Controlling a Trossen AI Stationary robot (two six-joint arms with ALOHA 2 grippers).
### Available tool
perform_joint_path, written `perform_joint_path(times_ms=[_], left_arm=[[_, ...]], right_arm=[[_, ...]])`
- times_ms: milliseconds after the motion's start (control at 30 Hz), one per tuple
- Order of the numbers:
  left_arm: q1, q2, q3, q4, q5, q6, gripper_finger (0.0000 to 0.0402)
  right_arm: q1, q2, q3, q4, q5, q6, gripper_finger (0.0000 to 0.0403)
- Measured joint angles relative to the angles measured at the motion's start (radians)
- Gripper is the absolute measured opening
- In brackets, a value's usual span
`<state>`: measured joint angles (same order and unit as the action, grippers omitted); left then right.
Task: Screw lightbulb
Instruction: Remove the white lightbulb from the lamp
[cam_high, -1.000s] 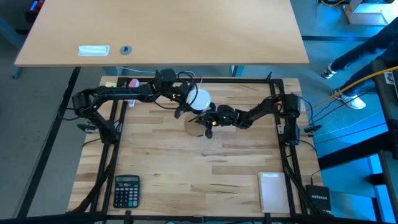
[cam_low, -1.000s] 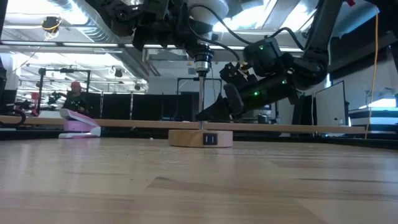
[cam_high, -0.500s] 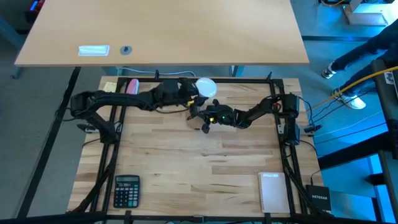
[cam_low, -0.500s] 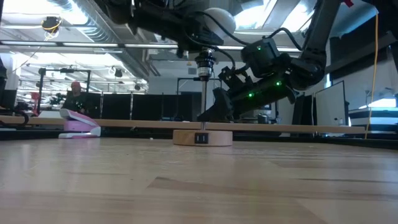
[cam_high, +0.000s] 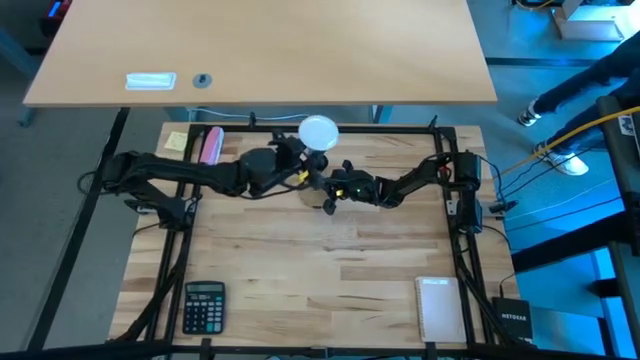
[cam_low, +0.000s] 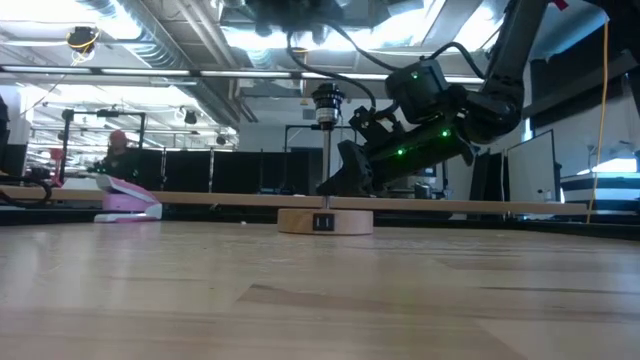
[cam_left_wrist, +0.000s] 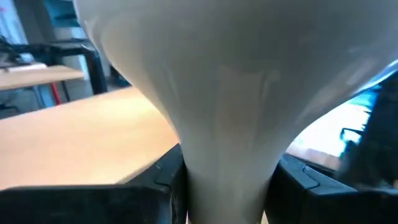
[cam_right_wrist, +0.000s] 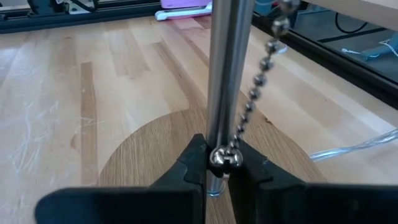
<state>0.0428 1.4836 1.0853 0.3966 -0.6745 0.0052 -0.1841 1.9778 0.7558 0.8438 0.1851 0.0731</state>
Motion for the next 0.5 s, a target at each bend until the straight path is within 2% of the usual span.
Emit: perform_joint_path(times_ms=[133, 333, 400, 500], left_arm=[[-0.03, -0.096, 0.014, -0.276, 0.0, -0.131, 0.0138], [-0.074, -0.23, 0.014, -0.827, 0.027, -0.404, 0.0133], [-0.084, -0.255, 0.014, -0.949, 0.077, -0.472, 0.0133], [-0.104, -0.254, 0.013, -1.082, 0.087, -0.551, 0.0138]], right_arm=[[0.0, 0.0, 0.0, 0.001, -0.01, 0.006, 0.0048], [0.0, 0.003, -0.004, -0.027, -0.055, 0.019, 0.0137], [0.0, 0.004, -0.004, -0.029, -0.056, 0.019, 0.0156], [0.0, 0.004, -0.004, -0.02, -0.057, -0.001, 0.0173]])
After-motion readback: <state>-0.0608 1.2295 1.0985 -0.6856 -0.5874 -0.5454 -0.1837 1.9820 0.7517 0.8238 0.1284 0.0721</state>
